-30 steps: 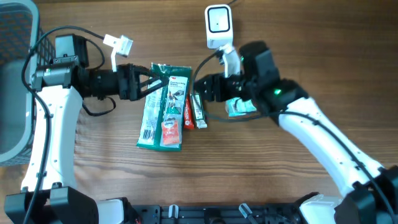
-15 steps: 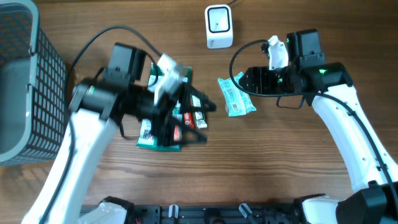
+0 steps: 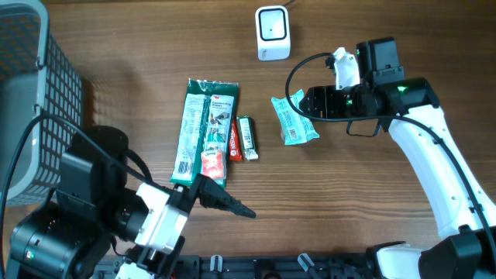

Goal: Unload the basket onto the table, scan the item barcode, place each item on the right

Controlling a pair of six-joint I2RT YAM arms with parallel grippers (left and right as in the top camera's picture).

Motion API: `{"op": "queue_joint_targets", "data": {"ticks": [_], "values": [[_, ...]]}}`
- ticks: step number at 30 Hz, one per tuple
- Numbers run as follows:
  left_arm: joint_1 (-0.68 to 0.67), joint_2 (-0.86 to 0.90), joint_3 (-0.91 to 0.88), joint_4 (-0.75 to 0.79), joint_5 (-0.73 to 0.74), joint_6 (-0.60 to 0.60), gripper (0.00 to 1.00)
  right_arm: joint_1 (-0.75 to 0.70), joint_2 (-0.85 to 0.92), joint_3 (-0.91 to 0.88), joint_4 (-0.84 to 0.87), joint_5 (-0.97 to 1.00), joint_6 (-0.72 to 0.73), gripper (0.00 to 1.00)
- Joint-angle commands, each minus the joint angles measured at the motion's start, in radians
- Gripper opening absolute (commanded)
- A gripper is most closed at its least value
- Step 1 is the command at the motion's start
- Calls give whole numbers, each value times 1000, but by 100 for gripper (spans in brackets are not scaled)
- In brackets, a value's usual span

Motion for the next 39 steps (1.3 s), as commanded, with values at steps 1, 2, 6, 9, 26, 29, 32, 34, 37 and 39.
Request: {"op": "queue_joint_targets", "data": {"ticks": [1,2,6,9,26,29,32,34,37,39], "values": [[-5,-1,3,3,-6,-21,100,0,-13,16,0,10,-20,87],[-5,-1,3,4,-6,-21,100,0,-13,16,0,10,-20,87],[-5,-1,3,15,-6,-21,100,0,-13,16,2,10,-20,87],[-5,-1,3,22,-6,-21,100,0,-13,16,3,10,-19,88],[-3,7,3,70,-98,-121,100,0,-13,16,2,9,-19,88],[-3,15,3,130,-102,-208,100,0,-13,16,2,9,-18,88],[-3,27,3,192,-144,-316,100,0,-13,16,2,9,-18,88],[-3,34,3,227,-164,-383,100,0,-13,16,2,9,-18,88],[-3,48,3,271,-187,-465,100,0,-13,16,2,9,-18,88],[-3,57,3,297,-259,-546,100,0,-13,16,2,9,-18,88]]}}
